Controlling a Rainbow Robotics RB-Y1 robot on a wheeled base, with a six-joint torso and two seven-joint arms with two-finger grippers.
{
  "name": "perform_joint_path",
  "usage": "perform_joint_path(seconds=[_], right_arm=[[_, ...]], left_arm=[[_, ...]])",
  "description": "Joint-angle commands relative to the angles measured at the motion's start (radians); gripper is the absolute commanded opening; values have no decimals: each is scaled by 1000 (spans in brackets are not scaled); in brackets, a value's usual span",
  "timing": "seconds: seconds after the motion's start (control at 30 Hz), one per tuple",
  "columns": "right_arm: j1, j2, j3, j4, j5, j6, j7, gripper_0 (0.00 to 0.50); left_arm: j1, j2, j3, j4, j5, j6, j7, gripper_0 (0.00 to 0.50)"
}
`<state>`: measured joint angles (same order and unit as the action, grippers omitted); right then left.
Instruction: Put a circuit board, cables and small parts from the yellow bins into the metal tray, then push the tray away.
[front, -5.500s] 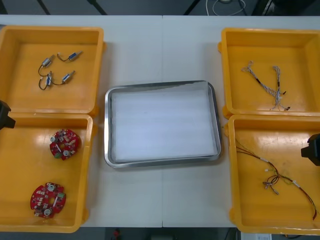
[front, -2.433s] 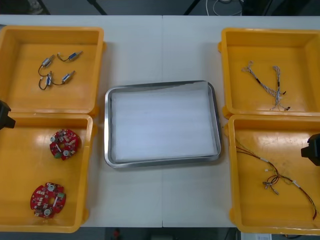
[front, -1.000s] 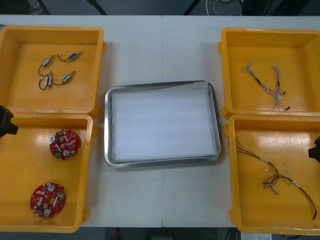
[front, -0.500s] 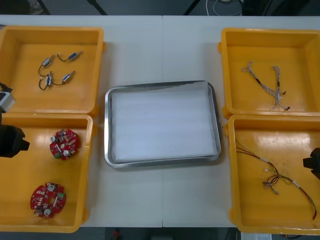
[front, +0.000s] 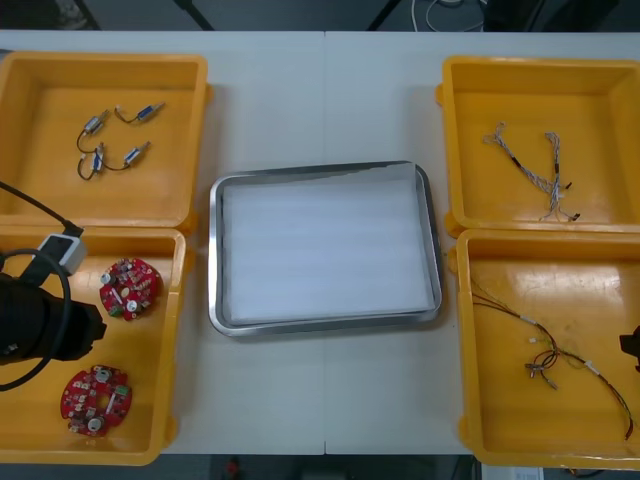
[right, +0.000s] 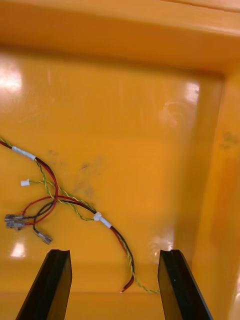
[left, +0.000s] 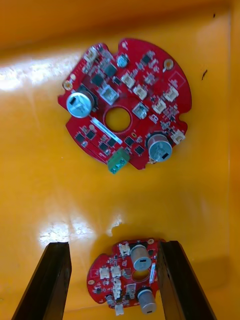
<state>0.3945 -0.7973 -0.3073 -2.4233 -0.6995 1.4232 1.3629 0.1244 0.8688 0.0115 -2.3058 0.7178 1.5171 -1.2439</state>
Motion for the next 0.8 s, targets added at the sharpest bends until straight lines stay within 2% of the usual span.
perform_joint_path(seconds=[0.03,0.4,0.57,0.8], right_arm=[[30,-69,51,49,-9,-55,105,500],[32,-106,71,204,-153,-155,392,500],[32,-134,143,254,-133,-251,470,500],[32,-168,234,297,-84,-340,481,500]], left_arm=[[70,-7,-31,-41,-23,-51,116,500],[155,-7,-94,-41,-107,-150,132,500],[176,-7,-130,-40,-159,-184,149,500],[182,-8,-159,-37,-195,-187,172,500]])
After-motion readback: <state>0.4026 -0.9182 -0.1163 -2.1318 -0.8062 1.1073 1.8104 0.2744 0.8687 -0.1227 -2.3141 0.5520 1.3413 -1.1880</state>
